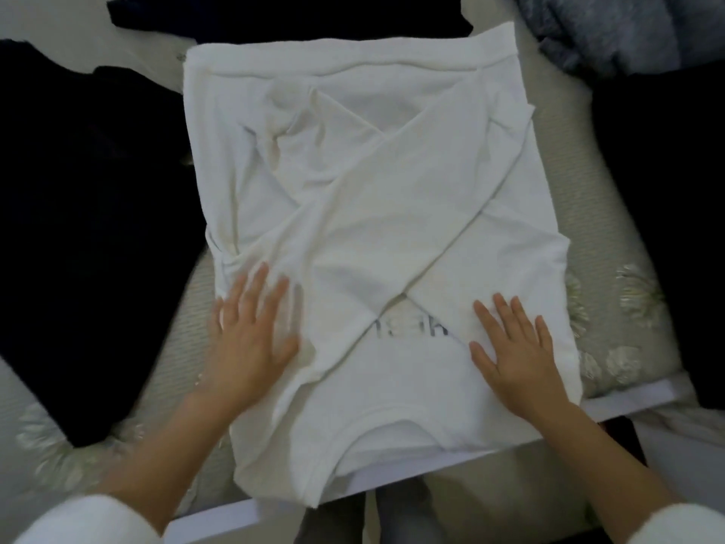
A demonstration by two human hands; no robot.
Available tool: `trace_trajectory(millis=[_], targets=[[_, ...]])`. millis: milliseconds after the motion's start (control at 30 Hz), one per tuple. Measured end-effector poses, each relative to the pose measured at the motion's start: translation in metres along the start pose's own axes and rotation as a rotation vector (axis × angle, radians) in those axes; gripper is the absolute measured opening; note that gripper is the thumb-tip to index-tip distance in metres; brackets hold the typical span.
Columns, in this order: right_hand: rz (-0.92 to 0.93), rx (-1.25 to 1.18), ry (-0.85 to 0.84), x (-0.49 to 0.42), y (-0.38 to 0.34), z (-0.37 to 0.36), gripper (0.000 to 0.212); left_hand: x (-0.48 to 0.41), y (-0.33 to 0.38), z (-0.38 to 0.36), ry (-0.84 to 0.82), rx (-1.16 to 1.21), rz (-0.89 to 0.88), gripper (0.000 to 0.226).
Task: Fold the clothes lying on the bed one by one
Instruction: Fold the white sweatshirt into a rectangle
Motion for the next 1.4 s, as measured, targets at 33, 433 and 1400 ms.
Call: trace_trajectory(millis=[33,433,1400], targets=[[0.004,0.025,-0.003,0.011,0.007,-0.002,0.063,0.021,0.008,-0.016,-0.061,-0.023,-0.034,0.072],[0.191,0.209,-0.009,0.075,0.050,-0.011,0.064,0.102,0.001,-0.045,-0.171,-0.261,0.128,0.102],[0.113,-0.067,-0.239,0.050,0.031,0.027,0.036,0.112,0.055,-0.005,-0.358,-0.238,0.174,0.008]])
Point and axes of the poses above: each hand's wrist, its own x-axis away from the middle knuckle, its own z-axis out of the back of the hand, y = z × x, the point moved 7 cm from there along -x, towards the middle knuckle, and after that the axes turned 2 degrees about z, right-handed, at the moved point
